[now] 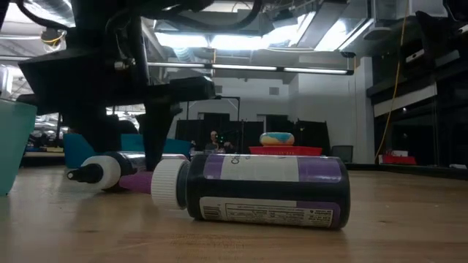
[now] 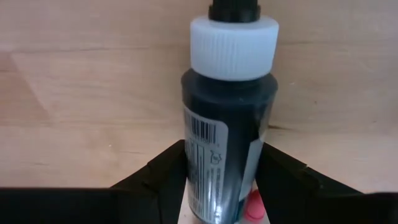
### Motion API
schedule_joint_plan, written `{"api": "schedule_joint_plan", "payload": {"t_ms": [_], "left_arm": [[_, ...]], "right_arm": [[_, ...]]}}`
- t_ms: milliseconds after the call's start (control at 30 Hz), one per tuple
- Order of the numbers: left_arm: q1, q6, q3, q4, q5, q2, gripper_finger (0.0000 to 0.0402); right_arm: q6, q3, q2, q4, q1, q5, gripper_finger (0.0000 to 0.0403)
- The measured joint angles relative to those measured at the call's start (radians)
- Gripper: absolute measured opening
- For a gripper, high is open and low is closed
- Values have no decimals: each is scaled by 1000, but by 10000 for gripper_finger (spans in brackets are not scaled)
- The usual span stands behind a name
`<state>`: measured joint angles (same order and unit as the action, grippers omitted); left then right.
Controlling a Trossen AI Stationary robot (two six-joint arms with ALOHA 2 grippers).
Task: Pick & Place Food Item
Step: Put the black food coloring bottle into the green bin
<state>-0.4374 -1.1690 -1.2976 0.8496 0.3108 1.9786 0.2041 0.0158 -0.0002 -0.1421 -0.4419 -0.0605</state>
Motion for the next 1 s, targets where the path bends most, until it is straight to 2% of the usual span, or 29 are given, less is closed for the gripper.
{"api": "schedule_joint_plan", "payload": {"t_ms": [133,333,533,667,833,1000], "left_arm": [[-4,14,0,-4,11,2,155],[-34,140,-20,86,36,-48,100],[-102,289,-42,202,15,-184,99],[-166,383,-48,290,51,-310,101],[-272,596,-48,438,86,-434,101],[-404,855,-48,601,84,-464,101]], "right_arm": [[-2,0,0,2,0,0,142],[-2,0,0,13,0,-3,142],[-1,0,0,14,0,-3,142],[1,0,0,13,0,-6,142],[22,0,0,21,0,-39,142],[24,0,0,25,0,-56,142]]}}
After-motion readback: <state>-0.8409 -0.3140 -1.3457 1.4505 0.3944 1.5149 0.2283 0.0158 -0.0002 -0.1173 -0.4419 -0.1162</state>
